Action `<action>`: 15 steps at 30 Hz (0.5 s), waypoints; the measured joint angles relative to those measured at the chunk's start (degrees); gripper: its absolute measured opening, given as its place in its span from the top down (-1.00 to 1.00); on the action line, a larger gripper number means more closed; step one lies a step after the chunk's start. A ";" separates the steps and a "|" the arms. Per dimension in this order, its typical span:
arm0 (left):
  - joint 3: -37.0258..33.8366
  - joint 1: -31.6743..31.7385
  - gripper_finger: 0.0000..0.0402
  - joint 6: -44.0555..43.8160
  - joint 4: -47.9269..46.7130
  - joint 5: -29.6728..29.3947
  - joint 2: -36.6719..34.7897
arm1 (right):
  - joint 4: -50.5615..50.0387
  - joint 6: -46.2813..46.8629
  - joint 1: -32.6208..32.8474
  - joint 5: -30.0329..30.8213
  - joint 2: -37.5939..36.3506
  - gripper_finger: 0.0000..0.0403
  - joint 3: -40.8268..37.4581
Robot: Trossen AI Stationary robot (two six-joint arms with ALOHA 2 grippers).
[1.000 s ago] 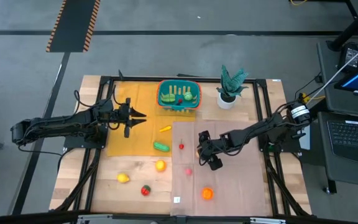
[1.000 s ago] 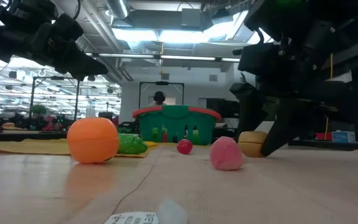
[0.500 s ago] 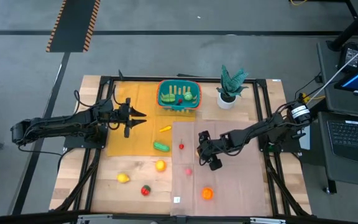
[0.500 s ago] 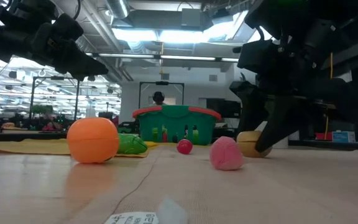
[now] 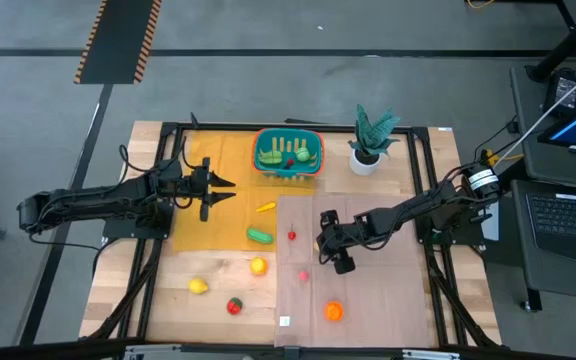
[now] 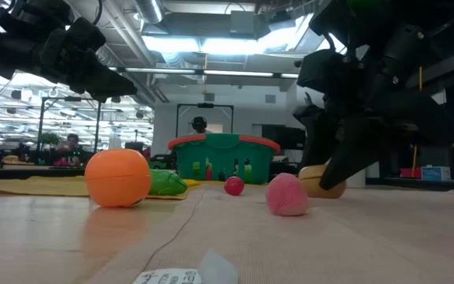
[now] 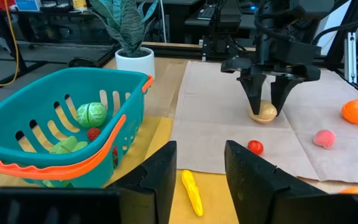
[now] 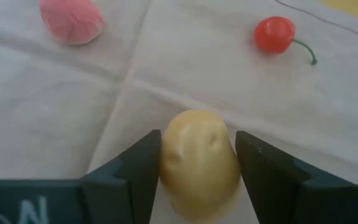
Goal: Pick and placing Produce into tupperware
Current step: Put the brown potato into the blue basket
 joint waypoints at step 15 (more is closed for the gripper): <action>0.02 -0.01 0.47 0.00 0.00 0.00 0.01 | -0.31 2.49 -0.92 -4.05 0.02 -0.06 0.00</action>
